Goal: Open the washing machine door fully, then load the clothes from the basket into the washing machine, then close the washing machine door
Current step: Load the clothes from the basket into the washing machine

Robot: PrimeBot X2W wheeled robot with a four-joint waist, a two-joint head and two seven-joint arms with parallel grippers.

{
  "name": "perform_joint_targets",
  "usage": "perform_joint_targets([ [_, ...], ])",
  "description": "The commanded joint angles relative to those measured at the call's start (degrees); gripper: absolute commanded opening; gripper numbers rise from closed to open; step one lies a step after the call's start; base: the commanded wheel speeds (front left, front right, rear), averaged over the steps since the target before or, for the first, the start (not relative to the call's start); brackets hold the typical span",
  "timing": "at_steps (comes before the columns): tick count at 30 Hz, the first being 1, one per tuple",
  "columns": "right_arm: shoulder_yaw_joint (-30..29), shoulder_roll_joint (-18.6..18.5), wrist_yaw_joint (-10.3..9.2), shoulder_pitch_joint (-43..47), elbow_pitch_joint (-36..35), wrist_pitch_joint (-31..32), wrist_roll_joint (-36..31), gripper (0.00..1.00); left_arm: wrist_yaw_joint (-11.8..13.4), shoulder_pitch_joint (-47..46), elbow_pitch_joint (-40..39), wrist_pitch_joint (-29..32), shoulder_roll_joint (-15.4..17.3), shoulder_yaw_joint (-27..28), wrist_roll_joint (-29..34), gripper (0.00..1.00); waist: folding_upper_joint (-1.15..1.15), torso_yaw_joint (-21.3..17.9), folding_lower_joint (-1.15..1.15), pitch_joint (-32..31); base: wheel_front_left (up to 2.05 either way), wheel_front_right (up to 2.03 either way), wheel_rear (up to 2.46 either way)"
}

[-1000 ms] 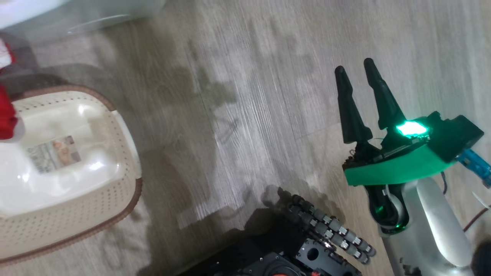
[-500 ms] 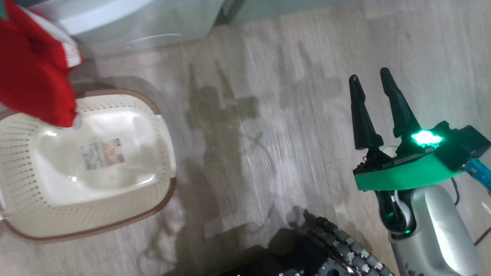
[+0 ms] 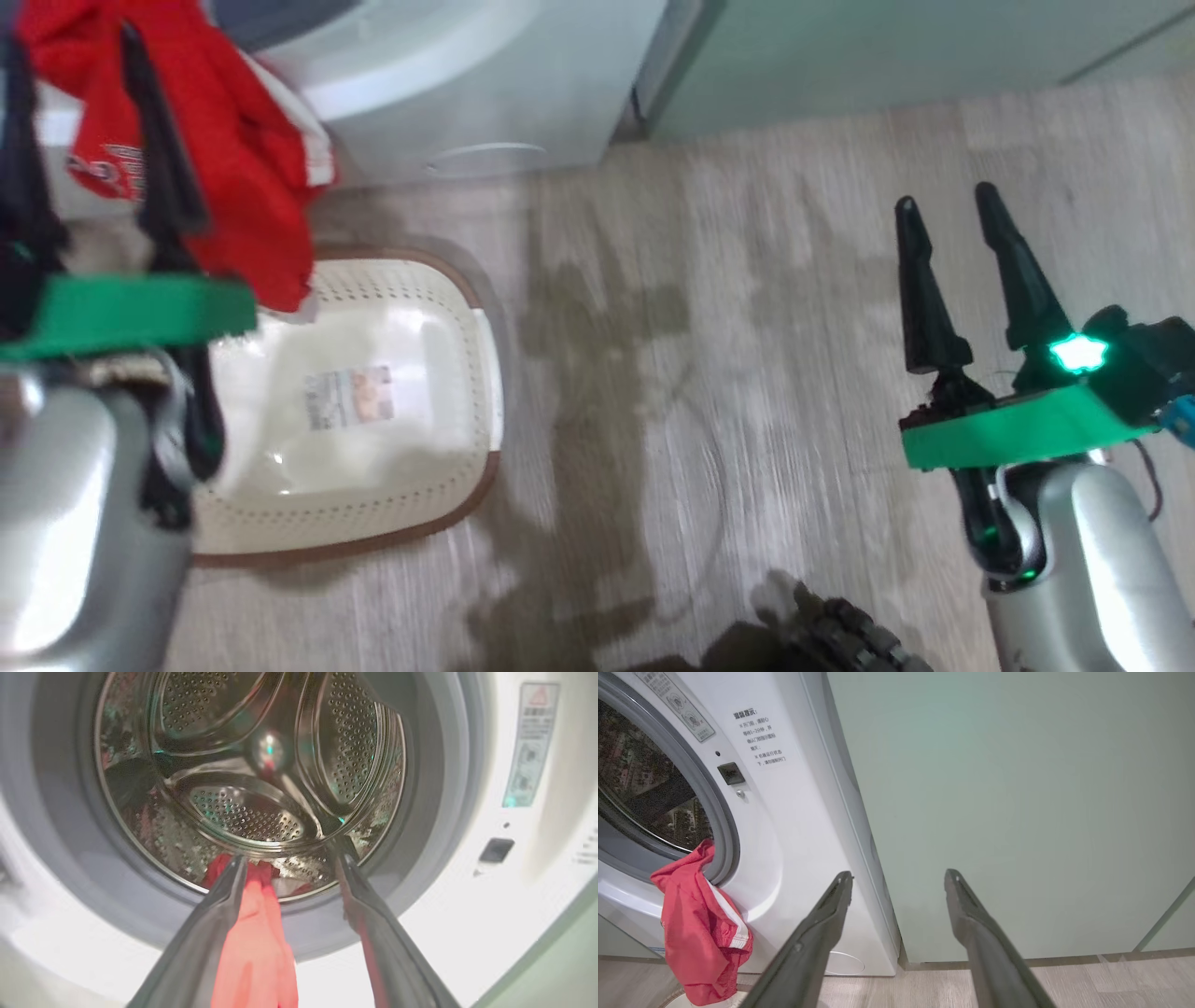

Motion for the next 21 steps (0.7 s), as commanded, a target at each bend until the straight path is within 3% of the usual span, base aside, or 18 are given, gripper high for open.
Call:
perform_joint_targets([
  [1,0.36,-0.27,0.0,1.47,-2.21,0.54,-0.82,1.0,-0.22,1.26,-2.48,-0.27,0.54,1.99,1.48,1.0,0.0,2.27,0.01,-2.81,0.0,0.0,0.0],
  [13,-3.31,-0.27,0.0,4.96,-3.67,4.55,-3.35,1.0,-5.49,11.54,1.48,-0.28,-6.31,3.36,4.8,1.0,0.0,7.12,0.01,-12.83,0.0,0.0,0.0],
  [21,-3.52,-0.27,0.0,8.09,-3.95,6.39,-4.03,1.0,-8.4,14.95,4.62,-0.28,-8.38,5.05,6.12,1.0,0.0,7.86,0.01,-19.25,0.0,0.0,0.0],
])
